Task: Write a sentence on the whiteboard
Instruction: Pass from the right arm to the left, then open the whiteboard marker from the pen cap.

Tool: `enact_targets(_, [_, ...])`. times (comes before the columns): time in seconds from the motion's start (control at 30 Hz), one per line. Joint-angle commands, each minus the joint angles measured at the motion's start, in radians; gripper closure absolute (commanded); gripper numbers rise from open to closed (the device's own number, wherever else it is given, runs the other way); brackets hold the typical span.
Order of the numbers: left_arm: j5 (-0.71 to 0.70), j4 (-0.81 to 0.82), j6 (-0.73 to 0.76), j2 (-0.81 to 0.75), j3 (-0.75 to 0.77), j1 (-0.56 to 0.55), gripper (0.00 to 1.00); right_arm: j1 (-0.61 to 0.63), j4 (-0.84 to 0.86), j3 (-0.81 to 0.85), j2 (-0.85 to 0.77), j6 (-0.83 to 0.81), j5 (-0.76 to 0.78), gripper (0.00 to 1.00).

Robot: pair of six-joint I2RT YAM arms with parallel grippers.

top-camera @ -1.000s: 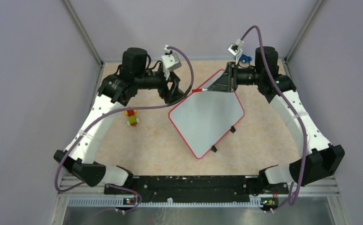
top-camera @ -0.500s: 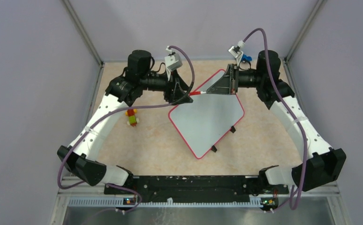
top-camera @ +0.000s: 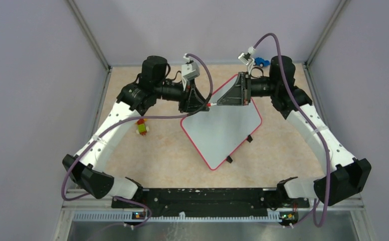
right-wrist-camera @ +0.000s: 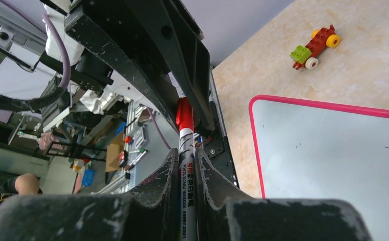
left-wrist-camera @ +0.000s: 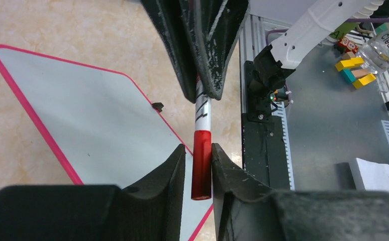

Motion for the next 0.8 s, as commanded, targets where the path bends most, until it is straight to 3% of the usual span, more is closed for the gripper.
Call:
enact_targets(0.0, [0.003, -0.005, 0.061, 0.011, 0.0, -0.019, 0.79, 0.02, -0.003, 0.015, -0.007, -0.007, -0.02, 1.0])
enact_targets(0.1, [-0.026, -0.018, 0.081, 0.009, 0.006, -0.02, 1.0, 0.02, -0.021, 0.015, -0.004, -0.016, -0.012, 1.0])
enact_targets(0.2, [-0.061, -0.031, 0.121, -0.006, 0.017, -0.02, 1.0, 0.02, -0.063, 0.016, -0.012, -0.065, 0.014, 0.97])
enact_targets(0.27, [-0.095, -0.045, 0.152, -0.012, 0.023, -0.02, 1.0, 0.024, -0.178, 0.042, -0.008, -0.075, 0.137, 0.94])
enact_targets(0.37, [-0.132, -0.071, 0.197, -0.013, 0.029, -0.02, 1.0, 0.024, -0.326, 0.09, -0.008, -0.152, 0.283, 0.57])
enact_targets(0.47, [-0.149, -0.087, 0.243, -0.011, 0.034, -0.02, 1.0, 0.022, -0.257, 0.041, -0.027, -0.161, 0.185, 0.5])
enact_targets(0.57, [-0.16, -0.091, 0.265, -0.009, 0.041, -0.024, 1.0, 0.023, -0.123, -0.029, -0.046, -0.094, 0.055, 0.36])
enact_targets(0.67, [-0.209, -0.108, 0.297, -0.007, 0.038, -0.053, 1.0, 0.021, -0.134, -0.018, -0.035, -0.093, 0.047, 0.32])
enact_targets(0.77, [-0.212, -0.108, 0.302, -0.013, 0.028, -0.069, 1.0, 0.02, -0.128, -0.003, -0.019, -0.072, 0.034, 0.36])
